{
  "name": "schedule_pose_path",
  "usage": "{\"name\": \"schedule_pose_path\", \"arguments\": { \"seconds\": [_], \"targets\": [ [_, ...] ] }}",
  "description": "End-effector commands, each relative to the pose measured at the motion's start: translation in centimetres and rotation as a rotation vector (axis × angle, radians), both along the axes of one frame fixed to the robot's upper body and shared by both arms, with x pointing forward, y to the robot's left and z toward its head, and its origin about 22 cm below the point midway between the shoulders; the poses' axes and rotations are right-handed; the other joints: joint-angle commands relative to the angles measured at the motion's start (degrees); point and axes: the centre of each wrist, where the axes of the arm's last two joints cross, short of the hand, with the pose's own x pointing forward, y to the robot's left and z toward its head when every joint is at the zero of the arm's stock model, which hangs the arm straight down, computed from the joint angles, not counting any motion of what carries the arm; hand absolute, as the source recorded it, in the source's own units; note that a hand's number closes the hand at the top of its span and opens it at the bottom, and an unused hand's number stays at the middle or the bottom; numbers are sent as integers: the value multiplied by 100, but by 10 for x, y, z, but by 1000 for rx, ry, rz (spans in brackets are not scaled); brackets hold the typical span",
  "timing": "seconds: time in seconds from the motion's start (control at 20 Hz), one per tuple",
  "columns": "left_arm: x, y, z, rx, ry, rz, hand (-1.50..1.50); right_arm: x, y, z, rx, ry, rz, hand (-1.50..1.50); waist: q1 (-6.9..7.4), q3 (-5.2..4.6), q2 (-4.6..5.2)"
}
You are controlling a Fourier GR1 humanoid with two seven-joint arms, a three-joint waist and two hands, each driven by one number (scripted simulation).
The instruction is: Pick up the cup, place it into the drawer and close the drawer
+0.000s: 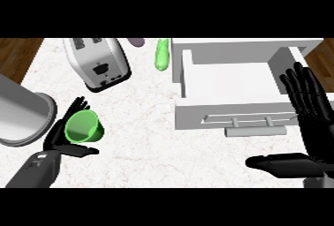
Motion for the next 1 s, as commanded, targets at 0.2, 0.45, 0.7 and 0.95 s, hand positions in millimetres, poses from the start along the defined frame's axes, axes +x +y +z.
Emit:
{"name": "schedule_pose_path", "arguments": {
  "seconds": [0.2, 0.45, 0.7, 0.95],
  "targets": [
    [6, -18, -3, -235, -93, -157, -150, 6, 1, -5, 11, 10, -2, -150, 33, -1, 10],
    [11, -26, -2, -306, -89, -205, 150, 4, -9, -3, 8, 18, -3, -150, -27, -3, 15],
    [7, -51, -13, -426, -56, -249, 150, 1, -6, -1, 12, 13, 8, -150, 21, 5, -31],
    [14, -47, -4, -419, -139, -253, 150, 6, -1, 6, -3, 7, 7, -150, 33, -4, -10]
  ]
}}
